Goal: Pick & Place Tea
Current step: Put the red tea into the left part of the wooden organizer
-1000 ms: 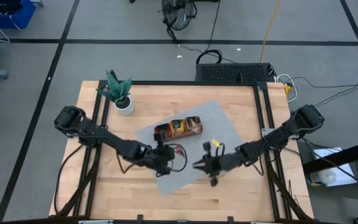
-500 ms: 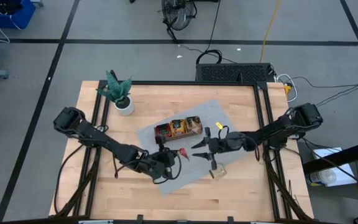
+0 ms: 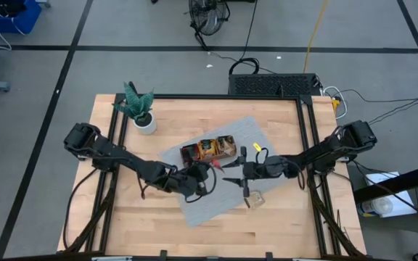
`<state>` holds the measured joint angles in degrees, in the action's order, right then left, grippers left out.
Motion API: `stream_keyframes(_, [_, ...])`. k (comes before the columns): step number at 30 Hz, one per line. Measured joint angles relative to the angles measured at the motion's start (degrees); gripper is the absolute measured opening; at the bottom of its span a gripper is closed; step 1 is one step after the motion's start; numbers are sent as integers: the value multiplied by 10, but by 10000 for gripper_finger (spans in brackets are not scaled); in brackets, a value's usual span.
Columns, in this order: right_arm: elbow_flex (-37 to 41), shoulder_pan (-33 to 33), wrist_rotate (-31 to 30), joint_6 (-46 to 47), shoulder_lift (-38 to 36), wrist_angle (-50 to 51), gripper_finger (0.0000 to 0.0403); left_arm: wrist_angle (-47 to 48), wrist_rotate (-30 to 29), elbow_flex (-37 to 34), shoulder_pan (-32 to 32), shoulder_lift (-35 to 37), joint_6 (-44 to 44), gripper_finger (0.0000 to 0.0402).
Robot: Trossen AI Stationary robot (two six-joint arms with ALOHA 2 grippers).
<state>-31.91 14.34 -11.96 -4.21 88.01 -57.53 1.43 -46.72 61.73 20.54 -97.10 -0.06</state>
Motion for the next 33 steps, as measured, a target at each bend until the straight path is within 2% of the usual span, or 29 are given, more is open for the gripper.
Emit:
stream_keyframes(7, [-4, -17, -2, 12, 0, 0, 184, -25, 1, 0, -7, 0, 18, 9])
stream_keyframes(10, [-4, -26, -28, 32, 0, 2, 170, -28, 1, 0, -6, 0, 18, 9])
stream_keyframes(14, [-4, -29, -59, 35, 0, 0, 116, -28, 0, 0, -6, 0, 17, 9])
stream_keyframes(18, [-3, -27, -59, 16, 0, -5, 24, -26, 0, 0, -6, 0, 15, 10])
stream_keyframes(23, [-4, -10, -74, -11, -2, -2, 2, -10, 4, 2, -5, 1, -2, 19])
stream_keyframes(26, [-6, 1, -75, -16, -20, 46, 1, 2, 7, 2, 3, 1, -5, 26])
stream_keyframes(31, [-44, 18, -76, 22, -71, 257, 0, 12, 1, 0, 23, 1, 4, 38])
stream_keyframes(33, [-61, 30, -75, 26, -79, 303, 0, 10, 2, 0, 30, 1, 2, 37])
